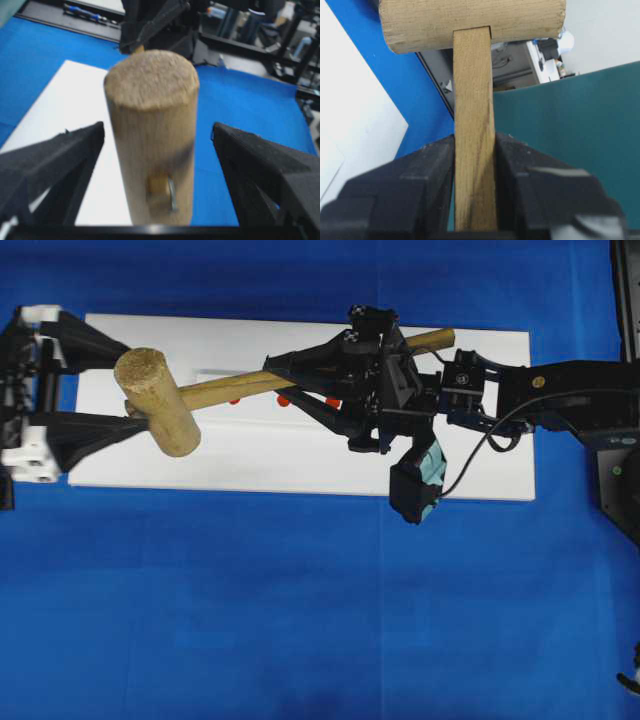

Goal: Hit the mark with a hammer.
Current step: 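Bring the left gripper toward the mallet head held by the right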

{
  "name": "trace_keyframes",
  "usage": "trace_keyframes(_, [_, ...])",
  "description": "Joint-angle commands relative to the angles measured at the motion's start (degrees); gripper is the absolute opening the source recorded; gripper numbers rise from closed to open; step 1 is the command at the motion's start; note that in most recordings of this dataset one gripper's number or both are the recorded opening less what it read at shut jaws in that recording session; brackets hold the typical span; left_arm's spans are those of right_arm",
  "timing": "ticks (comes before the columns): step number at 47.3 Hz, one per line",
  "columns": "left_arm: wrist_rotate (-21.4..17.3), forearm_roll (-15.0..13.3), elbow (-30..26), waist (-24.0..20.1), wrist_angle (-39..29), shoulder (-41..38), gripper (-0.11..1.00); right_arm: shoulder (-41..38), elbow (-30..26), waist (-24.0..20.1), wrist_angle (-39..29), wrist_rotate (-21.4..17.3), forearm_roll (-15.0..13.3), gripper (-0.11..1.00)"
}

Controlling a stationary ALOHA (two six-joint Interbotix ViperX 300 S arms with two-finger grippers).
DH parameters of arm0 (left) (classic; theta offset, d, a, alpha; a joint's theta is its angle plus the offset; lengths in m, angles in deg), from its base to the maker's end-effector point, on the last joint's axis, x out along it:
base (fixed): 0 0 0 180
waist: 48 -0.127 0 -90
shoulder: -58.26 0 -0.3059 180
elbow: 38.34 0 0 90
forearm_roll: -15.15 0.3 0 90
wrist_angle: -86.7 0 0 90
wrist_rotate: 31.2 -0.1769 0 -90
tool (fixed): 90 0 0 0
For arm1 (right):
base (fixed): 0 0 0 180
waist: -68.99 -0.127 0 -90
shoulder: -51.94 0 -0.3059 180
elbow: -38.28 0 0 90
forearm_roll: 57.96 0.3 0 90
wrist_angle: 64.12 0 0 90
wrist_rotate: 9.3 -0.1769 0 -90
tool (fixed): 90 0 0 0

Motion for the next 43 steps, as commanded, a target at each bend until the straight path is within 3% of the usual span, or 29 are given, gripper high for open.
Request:
trace_keyframes(1, [-0.2,-0.1,-2.6,-0.2,2.4,-3.1,0.92,2.0,-1.6,-0.1,0.0,-0.1,0.2,0.09])
trace_keyframes(17, [-0.4,-0.1,-6.3,-0.2,4.3,-9.6,0.88,2.0,-1.7,0.1,-0.5,-0.3,0.3,0.09])
trace_keyframes(20, [-0.1,-0.1,-6.2,-0.2,4.2,-9.5,0.8,2.0,-1.7,0.1,-0.5,-0.3,0.2,0.09])
trace_keyframes(27, [-0.4,0.0,-6.1,0.3,3.9,-9.3,0.41,2.0,-1.8,0.4,-0.5,-0.3,0.2,0.09])
trace_keyframes(43, [-0.5,0.0,-6.1,0.4,3.7,-9.2,0.43,2.0,-2.0,0.9,-2.6,-0.4,0.2,0.09])
